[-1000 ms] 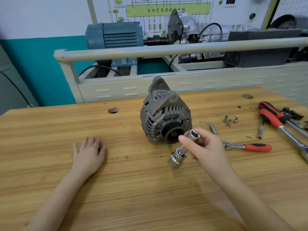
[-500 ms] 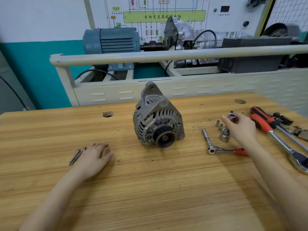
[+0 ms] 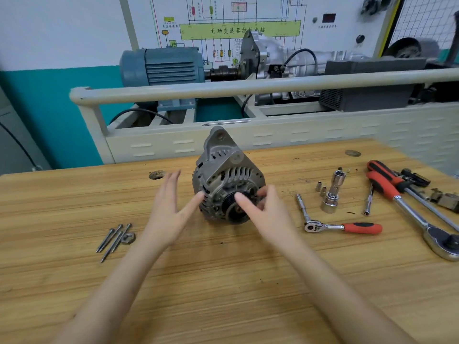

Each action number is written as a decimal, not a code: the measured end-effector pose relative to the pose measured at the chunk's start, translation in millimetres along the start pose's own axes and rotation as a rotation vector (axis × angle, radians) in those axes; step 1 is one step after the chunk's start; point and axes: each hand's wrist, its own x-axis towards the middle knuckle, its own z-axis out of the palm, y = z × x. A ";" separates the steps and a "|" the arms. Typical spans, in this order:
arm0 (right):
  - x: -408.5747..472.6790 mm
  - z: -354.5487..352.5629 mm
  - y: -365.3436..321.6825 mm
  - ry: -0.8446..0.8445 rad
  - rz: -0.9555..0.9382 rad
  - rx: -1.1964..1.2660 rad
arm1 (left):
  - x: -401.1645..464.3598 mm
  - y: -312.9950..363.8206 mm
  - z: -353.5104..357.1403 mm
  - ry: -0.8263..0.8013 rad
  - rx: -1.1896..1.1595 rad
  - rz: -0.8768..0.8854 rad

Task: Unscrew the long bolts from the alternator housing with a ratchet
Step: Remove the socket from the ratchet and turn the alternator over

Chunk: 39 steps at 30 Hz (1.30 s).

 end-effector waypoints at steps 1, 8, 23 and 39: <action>0.8 4.6 -2.4 -0.001 0.019 -0.050 | 7.9 14.2 3.7 0.013 -0.055 0.062; 8.0 22.1 -13.7 0.028 -0.027 -0.450 | 47.8 61.6 39.0 0.012 0.031 0.232; 0.0 40.5 -9.4 0.154 -0.158 -0.433 | 46.3 38.3 42.1 0.164 -0.114 0.303; 12.5 19.0 -10.5 0.147 -0.512 -0.793 | 68.7 45.2 41.5 0.075 -0.105 0.282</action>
